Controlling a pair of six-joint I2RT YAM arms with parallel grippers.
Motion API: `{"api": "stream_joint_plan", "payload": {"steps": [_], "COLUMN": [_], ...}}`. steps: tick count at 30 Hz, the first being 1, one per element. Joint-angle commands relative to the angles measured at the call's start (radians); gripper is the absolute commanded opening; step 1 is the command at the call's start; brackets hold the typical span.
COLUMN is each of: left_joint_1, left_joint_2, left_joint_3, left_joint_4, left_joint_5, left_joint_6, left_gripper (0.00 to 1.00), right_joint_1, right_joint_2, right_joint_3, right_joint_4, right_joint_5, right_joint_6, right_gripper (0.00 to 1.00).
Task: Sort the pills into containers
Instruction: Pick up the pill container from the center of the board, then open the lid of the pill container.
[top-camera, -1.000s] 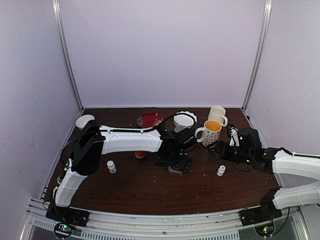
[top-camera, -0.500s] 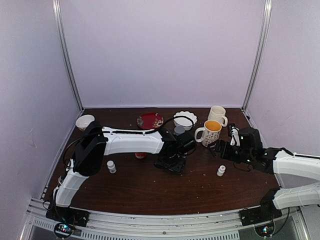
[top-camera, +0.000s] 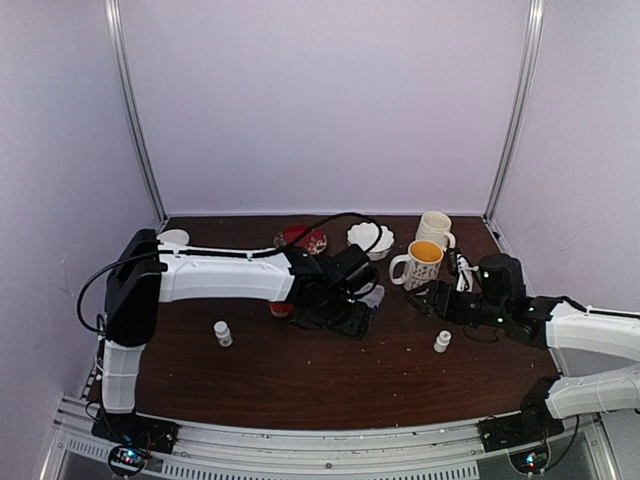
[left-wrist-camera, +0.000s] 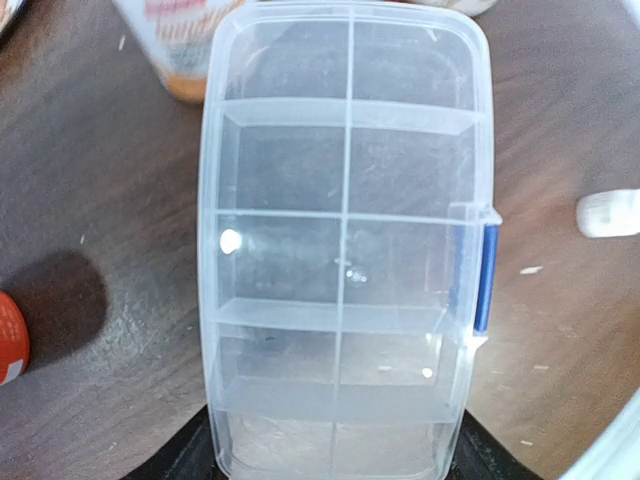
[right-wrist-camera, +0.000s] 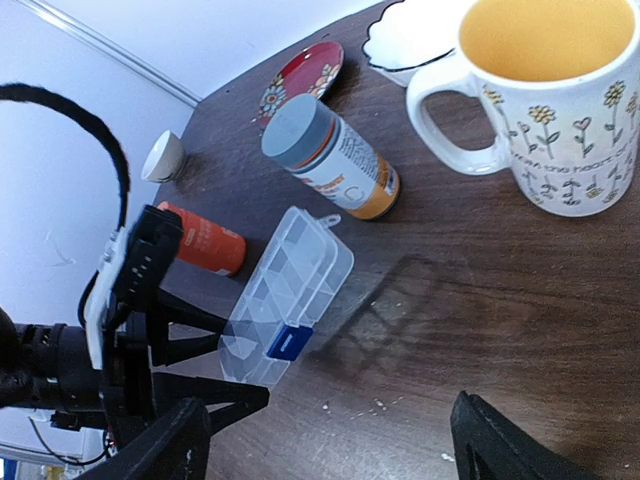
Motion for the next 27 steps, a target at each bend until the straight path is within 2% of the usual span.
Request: {"api": "stream_joint_plan", "payload": {"steps": [1, 10, 19, 27], "left_joint_1": [-0.002, -0.003, -0.004, -0.004], "left_joint_2": [-0.119, -0.202, -0.234, -0.235], "left_joint_3": [-0.088, -0.209, -0.246, -0.254], "left_joint_4": [0.238, 0.482, 0.540, 0.540], "left_joint_5": [0.095, 0.271, 0.300, 0.300], "left_joint_6": [0.040, 0.060, 0.072, 0.089], "left_gripper": [0.64, 0.61, 0.61, 0.60], "right_joint_1": [0.001, 0.022, 0.027, 0.030], "right_joint_2": [-0.010, -0.017, -0.012, -0.016], "right_joint_3": [-0.039, -0.046, -0.019, -0.025], "right_joint_4": [0.117, 0.254, 0.221, 0.261], "right_joint_5": [-0.130, -0.218, -0.216, -0.237], "right_joint_6": [0.100, 0.225, 0.266, 0.317], "right_gripper": [0.85, 0.80, 0.71, 0.56]}}
